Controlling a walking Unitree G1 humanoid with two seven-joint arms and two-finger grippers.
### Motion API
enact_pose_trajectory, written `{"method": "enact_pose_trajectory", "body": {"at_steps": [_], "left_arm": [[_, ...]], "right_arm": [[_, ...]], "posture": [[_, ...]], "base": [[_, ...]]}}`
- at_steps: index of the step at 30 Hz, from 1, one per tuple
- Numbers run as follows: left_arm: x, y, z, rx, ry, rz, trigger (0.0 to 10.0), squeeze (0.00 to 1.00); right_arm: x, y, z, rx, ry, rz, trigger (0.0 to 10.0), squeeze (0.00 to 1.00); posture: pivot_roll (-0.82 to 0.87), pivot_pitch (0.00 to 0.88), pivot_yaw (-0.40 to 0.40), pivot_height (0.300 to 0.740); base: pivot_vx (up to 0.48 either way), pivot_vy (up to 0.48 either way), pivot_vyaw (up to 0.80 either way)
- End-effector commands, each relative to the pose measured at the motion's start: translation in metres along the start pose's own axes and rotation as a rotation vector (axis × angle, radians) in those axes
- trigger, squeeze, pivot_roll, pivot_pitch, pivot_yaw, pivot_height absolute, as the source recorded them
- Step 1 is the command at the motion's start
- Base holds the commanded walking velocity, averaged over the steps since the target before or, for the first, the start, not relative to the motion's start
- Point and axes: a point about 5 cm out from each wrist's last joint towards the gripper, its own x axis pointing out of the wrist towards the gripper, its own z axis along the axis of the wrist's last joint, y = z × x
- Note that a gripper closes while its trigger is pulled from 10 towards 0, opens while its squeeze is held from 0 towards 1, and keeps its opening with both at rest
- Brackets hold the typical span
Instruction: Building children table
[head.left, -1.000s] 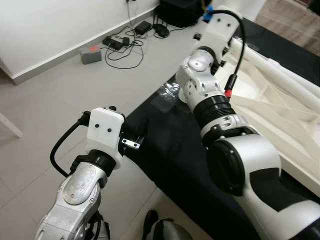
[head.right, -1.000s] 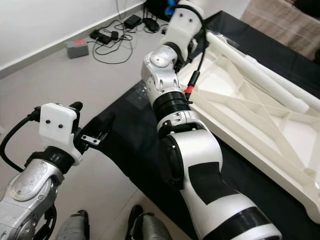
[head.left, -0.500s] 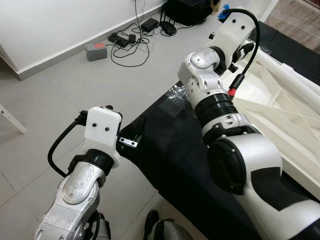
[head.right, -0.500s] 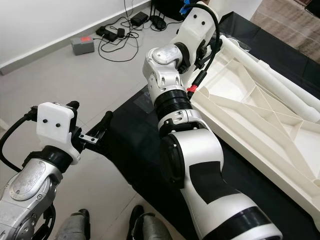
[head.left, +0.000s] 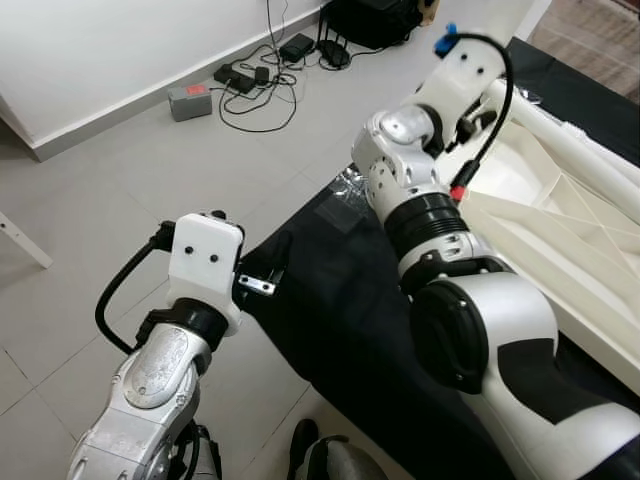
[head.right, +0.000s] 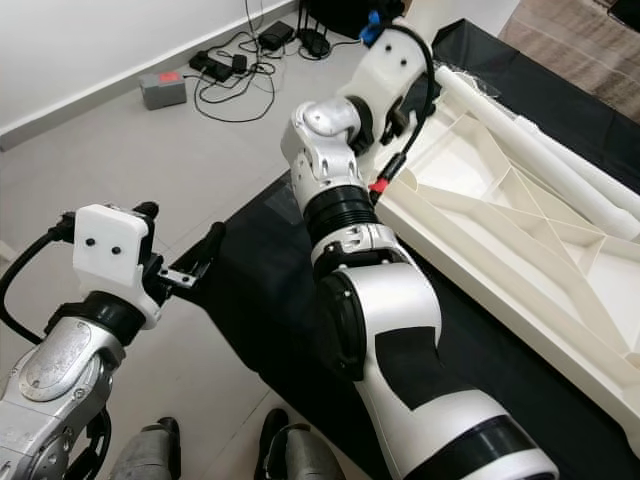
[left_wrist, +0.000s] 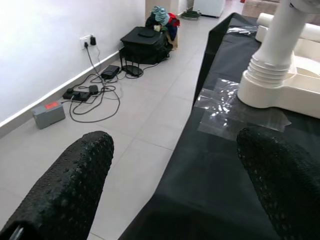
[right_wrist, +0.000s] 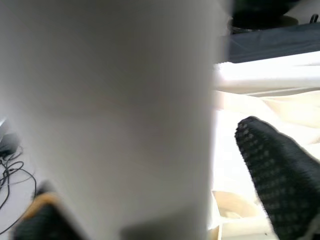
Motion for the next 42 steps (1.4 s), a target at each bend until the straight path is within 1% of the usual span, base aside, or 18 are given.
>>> {"method": "enact_pose_trajectory", "body": {"at_steps": [1,2,3,11,16,17,18,21,22,24,25,28,34,35,37,42], "left_arm": [[-0.002,-0.001,0.0,0.006,-0.002,-0.008,10.0,0.0],[-0.002,-0.001,0.0,0.006,-0.002,-0.008,10.0,0.0],[-0.002,-0.001,0.0,0.007,-0.002,-0.009,10.0,0.0],[-0.001,-0.001,0.0,0.008,-0.003,-0.008,10.0,0.0],[-0.001,-0.001,0.0,0.009,-0.003,-0.008,10.0,0.0],[-0.001,-0.001,0.0,0.01,-0.004,-0.008,10.0,0.0],[-0.001,-0.001,0.0,0.01,-0.005,-0.008,10.0,0.0],[-0.001,-0.001,0.001,0.011,-0.005,-0.009,10.0,0.0],[-0.001,-0.001,0.0,0.011,-0.005,-0.009,10.0,0.0],[-0.001,-0.001,0.0,0.011,-0.005,-0.009,10.0,0.0],[-0.001,-0.001,0.0,0.011,-0.005,-0.009,10.0,0.0],[-0.001,-0.001,0.001,0.011,-0.008,-0.011,10.0,0.0],[-0.001,-0.001,0.0,0.013,-0.008,-0.012,10.0,0.0],[-0.001,-0.001,0.0,0.013,-0.007,-0.013,10.0,0.0],[-0.001,-0.001,0.0,0.013,-0.007,-0.015,10.0,0.0],[-0.001,-0.001,0.0,0.013,-0.008,-0.016,10.0,0.0]], "right_arm": [[0.007,-0.007,-0.004,0.012,0.034,-0.039,10.0,1.0],[0.007,-0.007,-0.004,0.012,0.034,-0.039,10.0,1.0],[0.006,-0.006,-0.002,0.015,0.023,-0.031,10.0,0.0],[0.002,-0.001,0.005,0.027,-0.027,0.002,10.0,0.0],[0.001,0.001,0.009,0.037,-0.038,0.01,10.0,0.0],[0.0,0.002,0.01,0.044,-0.04,0.011,10.0,0.91],[0.001,0.002,0.011,0.048,-0.04,0.014,10.0,1.0],[0.001,0.002,0.011,0.051,-0.044,0.016,10.0,1.0],[0.001,0.002,0.012,0.051,-0.051,0.016,10.0,0.9],[0.001,0.002,0.012,0.051,-0.056,0.015,10.0,0.9],[0.001,0.002,0.014,0.053,-0.063,0.014,10.0,0.0],[0.001,0.002,0.02,0.074,-0.096,0.014,10.0,0.0],[0.001,0.001,0.024,0.082,-0.118,0.015,10.0,0.0],[0.001,0.002,0.026,0.086,-0.127,0.024,10.0,0.19],[0.0,0.002,0.028,0.094,-0.143,0.036,10.0,0.0],[-0.001,0.002,0.03,0.097,-0.16,0.041,10.0,0.0]], "posture": [[0.07,0.325,-0.178,0.74],[0.07,0.325,-0.178,0.74],[0.07,0.325,-0.178,0.74],[0.07,0.324,-0.179,0.74],[0.07,0.324,-0.178,0.74],[0.07,0.32,-0.177,0.74],[0.07,0.32,-0.177,0.74],[0.07,0.32,-0.176,0.74],[0.07,0.317,-0.176,0.74],[0.07,0.317,-0.176,0.74],[0.07,0.316,-0.175,0.74],[0.07,0.311,-0.174,0.74],[0.07,0.307,-0.173,0.74],[0.07,0.304,-0.172,0.74],[0.07,0.302,-0.171,0.74],[0.08,0.297,-0.17,0.74]], "base": [[0.0,0.0,0.0],[0.0,0.0,0.0],[0.0,0.0,0.0],[0.0,0.0,0.0],[0.0,0.0,0.0],[0.0,0.0,0.0],[0.0,0.0,0.0],[0.0,0.0,0.0],[0.0,0.0,0.0],[0.0,0.0,0.0],[0.0,0.0,0.0],[0.0,0.0,0.0],[0.0,0.0,0.0],[0.0,0.0,0.0],[0.0,0.0,0.0],[0.0,0.0,0.0]]}}
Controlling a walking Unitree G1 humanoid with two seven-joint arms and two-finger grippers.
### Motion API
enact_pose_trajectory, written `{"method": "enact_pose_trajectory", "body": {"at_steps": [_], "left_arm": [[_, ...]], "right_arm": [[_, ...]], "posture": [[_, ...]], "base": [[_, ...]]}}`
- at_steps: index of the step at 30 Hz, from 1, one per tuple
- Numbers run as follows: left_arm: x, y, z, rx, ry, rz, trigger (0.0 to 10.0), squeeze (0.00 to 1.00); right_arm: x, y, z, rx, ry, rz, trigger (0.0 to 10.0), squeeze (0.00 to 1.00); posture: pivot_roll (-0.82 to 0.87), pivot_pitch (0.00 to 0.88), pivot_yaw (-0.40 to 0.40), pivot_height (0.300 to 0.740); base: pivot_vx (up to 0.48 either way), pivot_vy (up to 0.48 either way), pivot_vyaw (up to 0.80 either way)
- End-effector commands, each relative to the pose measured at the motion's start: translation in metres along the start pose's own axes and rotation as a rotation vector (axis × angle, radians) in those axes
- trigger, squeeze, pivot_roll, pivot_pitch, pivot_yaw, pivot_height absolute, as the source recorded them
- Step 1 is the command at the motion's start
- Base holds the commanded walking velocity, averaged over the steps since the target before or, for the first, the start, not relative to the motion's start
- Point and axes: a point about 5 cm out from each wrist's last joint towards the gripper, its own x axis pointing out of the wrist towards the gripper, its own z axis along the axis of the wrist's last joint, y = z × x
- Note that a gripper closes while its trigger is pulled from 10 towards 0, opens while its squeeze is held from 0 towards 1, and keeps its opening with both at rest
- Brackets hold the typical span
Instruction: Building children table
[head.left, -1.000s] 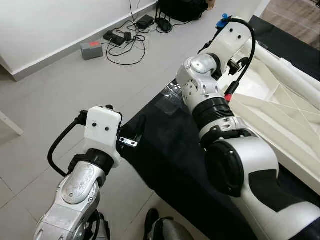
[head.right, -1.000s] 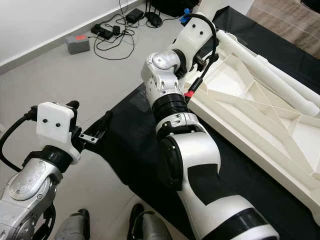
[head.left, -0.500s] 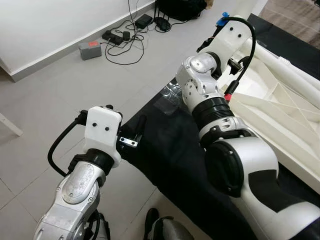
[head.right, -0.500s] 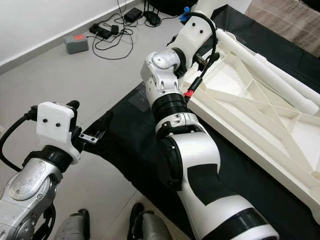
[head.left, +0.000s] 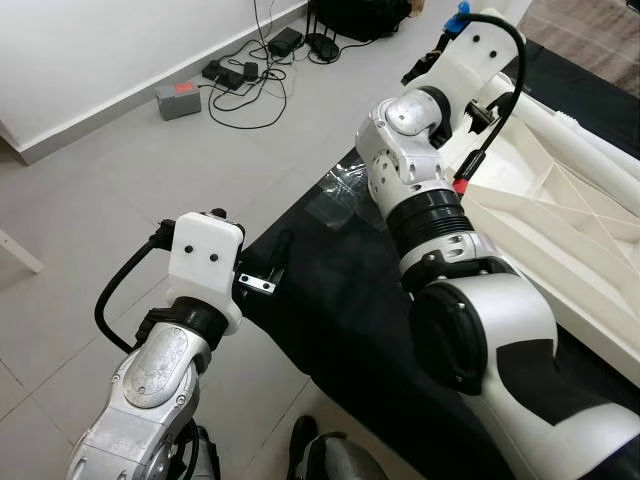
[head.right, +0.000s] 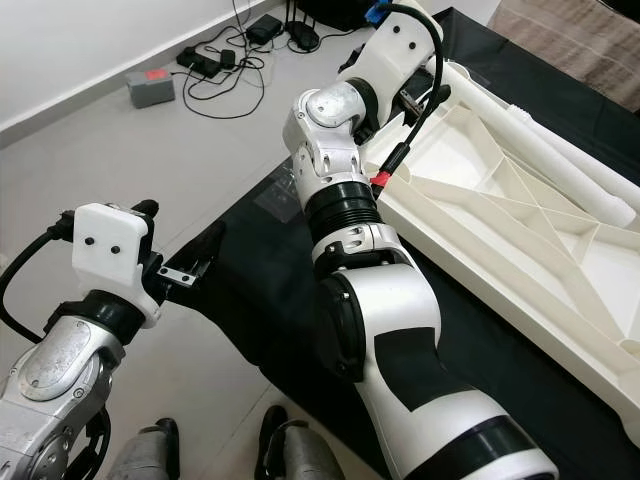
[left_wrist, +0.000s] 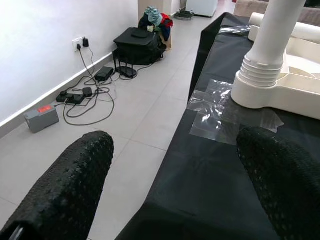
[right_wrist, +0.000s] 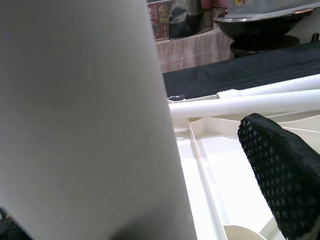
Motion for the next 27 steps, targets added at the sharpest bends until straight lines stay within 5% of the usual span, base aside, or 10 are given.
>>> {"method": "enact_pose_trajectory", "body": {"at_steps": [1,27], "left_arm": [[-0.001,-0.001,-0.001,0.008,0.003,-0.011,10.0,0.0],[0.002,0.001,-0.001,0.02,-0.007,-0.013,10.0,0.0]], "right_arm": [[0.005,-0.005,0.008,0.025,-0.051,-0.018,10.0,0.0],[-0.014,-0.015,0.0,0.009,-0.076,0.146,10.0,0.0]], "posture": [[0.08,0.295,-0.169,0.74],[0.08,0.284,-0.16,0.74]], "base": [[0.0,0.0,0.0],[0.0,0.0,0.0]]}}
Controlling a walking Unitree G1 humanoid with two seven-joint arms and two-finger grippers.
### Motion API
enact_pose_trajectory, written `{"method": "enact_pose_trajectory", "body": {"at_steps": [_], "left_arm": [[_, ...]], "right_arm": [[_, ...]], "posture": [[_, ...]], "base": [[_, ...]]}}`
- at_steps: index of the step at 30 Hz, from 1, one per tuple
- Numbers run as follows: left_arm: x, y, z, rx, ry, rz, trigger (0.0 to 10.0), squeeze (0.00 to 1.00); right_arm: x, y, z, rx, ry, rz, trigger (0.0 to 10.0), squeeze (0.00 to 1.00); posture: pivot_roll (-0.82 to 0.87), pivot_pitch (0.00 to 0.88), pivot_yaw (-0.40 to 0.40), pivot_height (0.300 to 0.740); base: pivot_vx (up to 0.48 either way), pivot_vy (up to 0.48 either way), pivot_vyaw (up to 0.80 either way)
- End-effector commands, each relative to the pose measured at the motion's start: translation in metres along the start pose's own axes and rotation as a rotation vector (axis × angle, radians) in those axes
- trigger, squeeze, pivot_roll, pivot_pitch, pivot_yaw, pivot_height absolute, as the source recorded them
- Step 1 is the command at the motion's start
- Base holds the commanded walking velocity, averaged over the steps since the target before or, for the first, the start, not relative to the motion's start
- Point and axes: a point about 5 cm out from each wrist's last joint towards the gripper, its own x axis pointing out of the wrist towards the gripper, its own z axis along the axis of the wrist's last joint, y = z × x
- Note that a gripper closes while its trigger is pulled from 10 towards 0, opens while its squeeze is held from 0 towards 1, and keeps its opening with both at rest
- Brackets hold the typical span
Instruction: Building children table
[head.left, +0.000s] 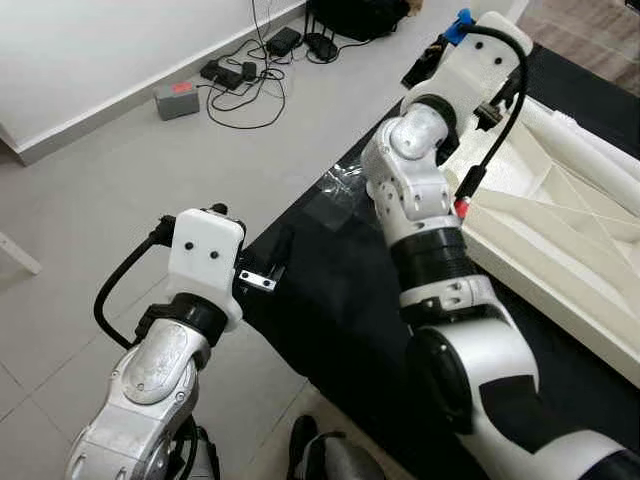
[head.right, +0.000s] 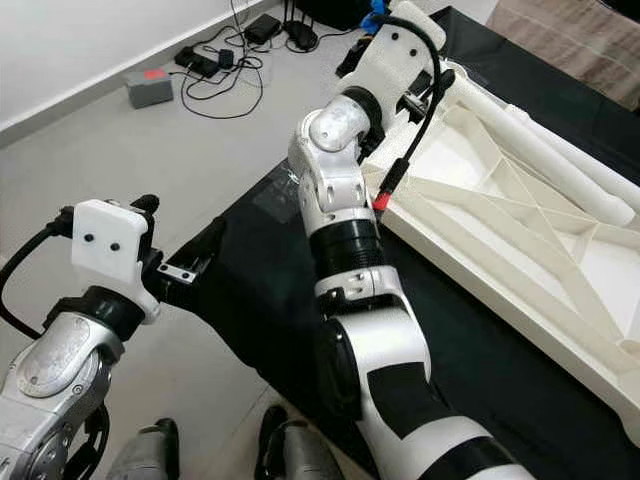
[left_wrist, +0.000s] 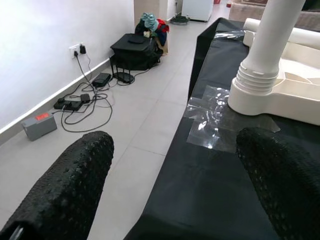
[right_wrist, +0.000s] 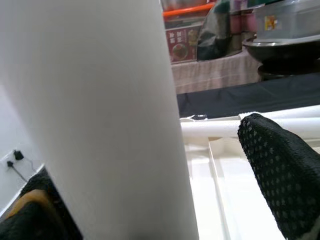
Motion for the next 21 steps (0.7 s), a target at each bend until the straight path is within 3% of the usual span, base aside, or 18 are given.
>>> {"method": "enact_pose_trajectory", "body": {"at_steps": [1,18,19,21], "left_arm": [[-0.0006,-0.0014,-0.0035,0.004,0.013,-0.01,10.0,0.0],[-0.0004,-0.0015,-0.0023,0.004,0.009,-0.007,10.0,0.0],[-0.0004,-0.0015,-0.0023,0.004,0.009,-0.007,10.0,0.0],[-0.0004,-0.0015,-0.0023,0.005,0.008,-0.007,10.0,0.0]], "right_arm": [[0.0005,-0.0051,-0.0011,0.006,0.01,-0.017,10.0,0.0],[-0.0018,0.0006,-0.0028,0.0,0.06,0.027,10.0,0.0],[-0.0019,0.0008,-0.0024,0.0,0.057,0.03,10.0,1.0],[-0.0019,0.001,-0.0021,-0.001,0.056,0.032,10.0,1.0]], "posture": [[0.08,0.284,-0.16,0.74],[0.07,0.291,-0.165,0.74],[0.07,0.291,-0.165,0.74],[0.07,0.291,-0.165,0.74]], "base": [[0.0,0.0,0.0],[0.0,0.0,0.0],[0.0,0.0,0.0],[0.0,0.0,0.0]]}}
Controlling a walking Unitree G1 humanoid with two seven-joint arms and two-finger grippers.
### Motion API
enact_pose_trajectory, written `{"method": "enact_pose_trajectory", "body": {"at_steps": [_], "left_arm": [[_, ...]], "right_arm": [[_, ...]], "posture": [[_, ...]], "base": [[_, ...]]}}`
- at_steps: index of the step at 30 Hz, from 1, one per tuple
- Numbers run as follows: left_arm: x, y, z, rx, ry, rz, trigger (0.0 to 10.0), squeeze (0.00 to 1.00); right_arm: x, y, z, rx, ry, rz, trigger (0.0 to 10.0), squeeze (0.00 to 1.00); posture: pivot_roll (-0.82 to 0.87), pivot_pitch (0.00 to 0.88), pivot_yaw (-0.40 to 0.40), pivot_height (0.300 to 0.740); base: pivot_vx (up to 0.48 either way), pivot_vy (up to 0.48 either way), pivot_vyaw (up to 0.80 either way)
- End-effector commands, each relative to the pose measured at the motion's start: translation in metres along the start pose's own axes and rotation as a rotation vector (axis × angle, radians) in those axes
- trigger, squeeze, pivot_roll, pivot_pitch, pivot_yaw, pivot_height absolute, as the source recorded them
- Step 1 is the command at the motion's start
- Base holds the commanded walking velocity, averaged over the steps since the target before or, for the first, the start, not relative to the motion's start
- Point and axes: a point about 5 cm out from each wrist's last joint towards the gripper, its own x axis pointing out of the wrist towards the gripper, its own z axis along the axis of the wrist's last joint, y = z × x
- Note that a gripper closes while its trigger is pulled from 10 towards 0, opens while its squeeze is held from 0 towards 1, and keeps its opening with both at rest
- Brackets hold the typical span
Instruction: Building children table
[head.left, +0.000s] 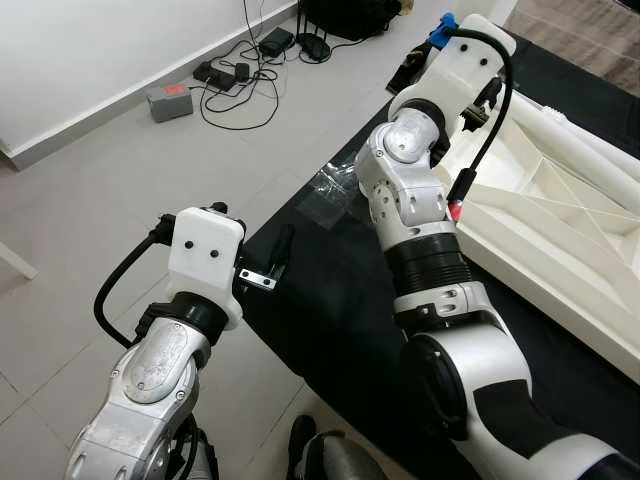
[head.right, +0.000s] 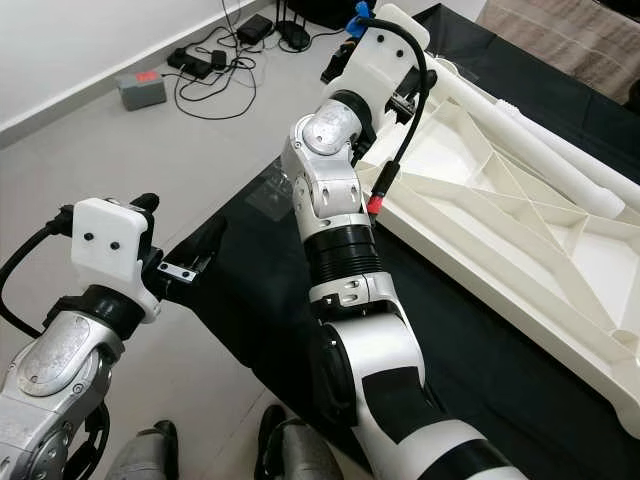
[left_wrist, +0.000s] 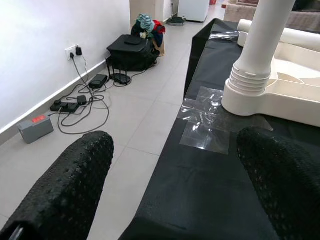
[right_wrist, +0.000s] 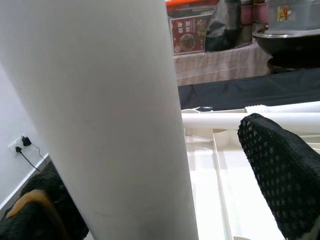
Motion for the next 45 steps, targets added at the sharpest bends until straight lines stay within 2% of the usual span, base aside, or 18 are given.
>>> {"method": "enact_pose_trajectory", "body": {"at_steps": [1,5,6,14,28,42,45], "left_arm": [[-0.001,-0.002,-0.003,0.005,0.01,-0.008,10.0,0.0],[-0.001,-0.002,-0.003,0.005,0.011,-0.008,10.0,0.0],[0.0,-0.001,-0.003,0.004,0.011,-0.007,10.0,0.0],[0.0,-0.001,-0.002,0.005,0.009,-0.007,10.0,0.0],[0.0,0.0,-0.002,0.008,0.006,-0.006,10.0,0.0],[0.0,0.0,-0.002,0.009,0.004,-0.004,10.0,0.0],[0.0,0.001,-0.002,0.01,0.004,-0.004,10.0,0.0]], "right_arm": [[0.001,-0.001,0.001,0.017,0.014,-0.006,10.0,1.0],[0.0,-0.001,0.001,0.017,0.013,-0.001,10.0,1.0],[0.0,0.0,0.001,0.016,0.013,0.004,10.0,0.0],[-0.002,0.001,0.0,0.022,0.019,0.019,10.0,0.0],[-0.011,0.003,-0.009,0.001,0.045,0.131,10.0,0.0],[-0.01,-0.001,-0.015,-0.015,0.067,0.172,10.0,0.0],[-0.009,-0.007,-0.016,-0.031,0.063,0.174,10.0,0.0]], "posture": [[0.07,0.291,-0.165,0.74],[0.08,0.293,-0.165,0.74],[0.08,0.294,-0.165,0.74],[0.08,0.294,-0.166,0.74],[0.08,0.295,-0.166,0.74],[0.07,0.294,-0.164,0.74],[0.07,0.293,-0.163,0.74]], "base": [[0.0,0.0,0.0],[0.0,0.0,0.0],[0.0,0.0,0.0],[0.0,0.0,0.0],[0.0,0.0,0.0],[0.0,0.0,0.0],[0.0,0.0,0.0]]}}
